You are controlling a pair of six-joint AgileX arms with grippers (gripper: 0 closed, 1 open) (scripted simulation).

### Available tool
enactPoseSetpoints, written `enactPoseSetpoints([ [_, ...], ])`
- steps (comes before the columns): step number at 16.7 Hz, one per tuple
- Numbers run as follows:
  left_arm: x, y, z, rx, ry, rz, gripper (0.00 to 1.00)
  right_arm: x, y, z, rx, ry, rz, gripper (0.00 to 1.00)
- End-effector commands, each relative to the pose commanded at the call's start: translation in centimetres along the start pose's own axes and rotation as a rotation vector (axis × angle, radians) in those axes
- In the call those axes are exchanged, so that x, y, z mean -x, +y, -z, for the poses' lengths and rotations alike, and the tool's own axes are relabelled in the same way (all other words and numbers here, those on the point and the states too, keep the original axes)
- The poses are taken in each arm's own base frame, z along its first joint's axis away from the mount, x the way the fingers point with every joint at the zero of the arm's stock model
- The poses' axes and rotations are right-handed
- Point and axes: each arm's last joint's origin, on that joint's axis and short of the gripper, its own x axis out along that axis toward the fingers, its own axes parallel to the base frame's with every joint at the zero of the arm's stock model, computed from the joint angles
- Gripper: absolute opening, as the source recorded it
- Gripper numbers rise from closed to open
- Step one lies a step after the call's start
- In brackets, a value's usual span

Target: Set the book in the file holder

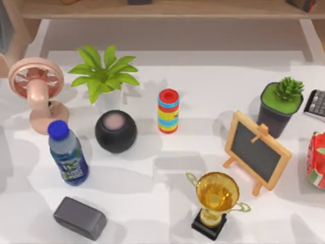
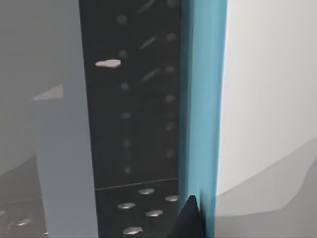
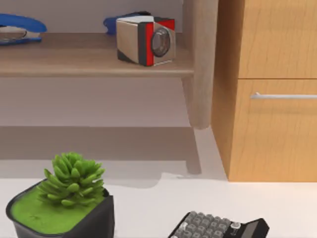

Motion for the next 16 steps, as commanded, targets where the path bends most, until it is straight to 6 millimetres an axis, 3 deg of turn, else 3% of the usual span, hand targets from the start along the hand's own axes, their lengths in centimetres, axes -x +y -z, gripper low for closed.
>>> enactPoseSetpoints([
  [10, 0.0, 0.0, 0.0, 0.0, 0.0, 0.0, 0.98, 0.0, 0.0, 0.0, 0.0, 0.0, 0.0, 1.0],
  [16, 0.0, 0.0, 0.0, 0.0, 0.0, 0.0, 1.0, 0.0, 0.0, 0.0, 0.0, 0.0, 0.0, 1.0],
])
